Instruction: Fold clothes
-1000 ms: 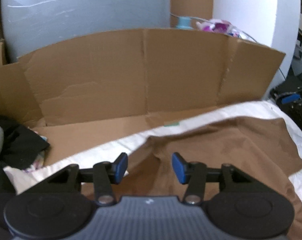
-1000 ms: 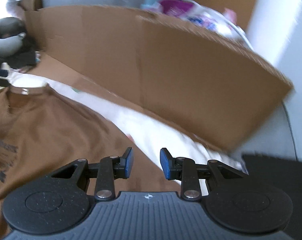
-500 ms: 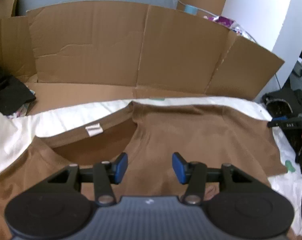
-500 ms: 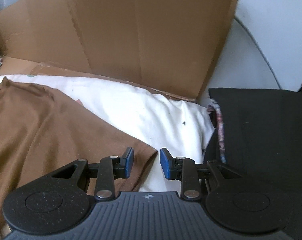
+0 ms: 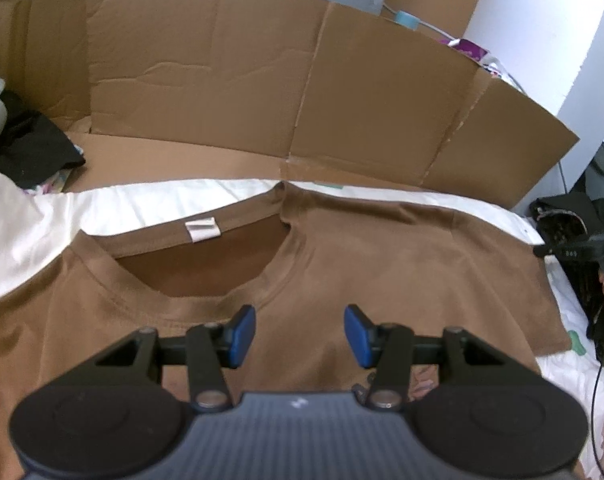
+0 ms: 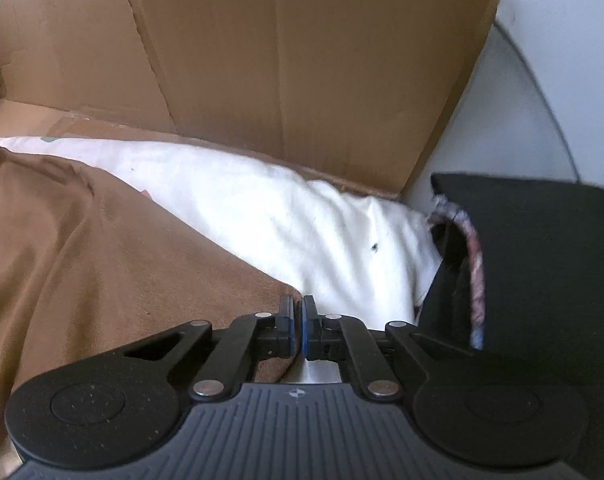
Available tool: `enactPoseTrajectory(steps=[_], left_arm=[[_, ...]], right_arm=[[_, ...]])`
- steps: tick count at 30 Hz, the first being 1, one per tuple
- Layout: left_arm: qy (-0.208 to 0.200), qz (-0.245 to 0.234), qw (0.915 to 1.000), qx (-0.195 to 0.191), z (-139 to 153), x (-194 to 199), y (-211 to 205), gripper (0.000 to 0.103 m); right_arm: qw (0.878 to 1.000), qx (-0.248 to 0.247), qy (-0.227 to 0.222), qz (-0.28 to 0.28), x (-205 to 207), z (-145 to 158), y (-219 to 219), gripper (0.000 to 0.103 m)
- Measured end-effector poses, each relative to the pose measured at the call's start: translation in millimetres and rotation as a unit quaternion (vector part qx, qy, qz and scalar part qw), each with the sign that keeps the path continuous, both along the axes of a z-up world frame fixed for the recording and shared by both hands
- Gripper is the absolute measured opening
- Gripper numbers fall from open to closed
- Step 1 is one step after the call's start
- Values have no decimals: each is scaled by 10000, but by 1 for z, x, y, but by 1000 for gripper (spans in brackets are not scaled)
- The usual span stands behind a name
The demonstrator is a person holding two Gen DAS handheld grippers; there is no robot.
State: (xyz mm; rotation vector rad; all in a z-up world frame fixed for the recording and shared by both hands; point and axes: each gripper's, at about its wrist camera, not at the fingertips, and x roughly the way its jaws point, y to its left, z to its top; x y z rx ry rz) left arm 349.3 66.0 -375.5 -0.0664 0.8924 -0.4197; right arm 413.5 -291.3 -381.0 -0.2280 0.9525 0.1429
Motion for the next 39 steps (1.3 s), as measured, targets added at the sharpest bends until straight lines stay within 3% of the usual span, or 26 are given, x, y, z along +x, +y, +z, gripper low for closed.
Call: enactPoseTrajectory(steps=[7,13,17,23,25,27,29,35,39], left_arm=[[-83,-501,9985,209,-16,25,-17,52],[-123,-662,9974,261,-23,57,-36,52],[83,-538,9984,-115,-34,82,-42,50],[180,-344,9988,-286,-41,115,-58,47],[213,-338,9986,-356,-41,124,-62,42],[263,-327,9987,-279,-43,131,-67,21],[271,-287,9991,-153,-44,138,-70,10],[161,-161,9992,-315,-40,145,-65,6],[330,-253,9991,50,-52,152,-75,9]], right_arm=[[9978,-562,-98,344,24,16,10,1],[9959,-777,-122,444,39,20,11,1],[9953,-859,-118,438,44,21,9,1],[9948,-910,-113,453,52,20,7,1],[9945,-925,-129,472,54,20,7,1],[9941,-955,-148,498,56,20,8,1],[9935,-996,-161,520,60,18,9,1],[9935,-1038,-162,444,68,20,8,1],[9924,-1161,29,409,74,9,12,2]])
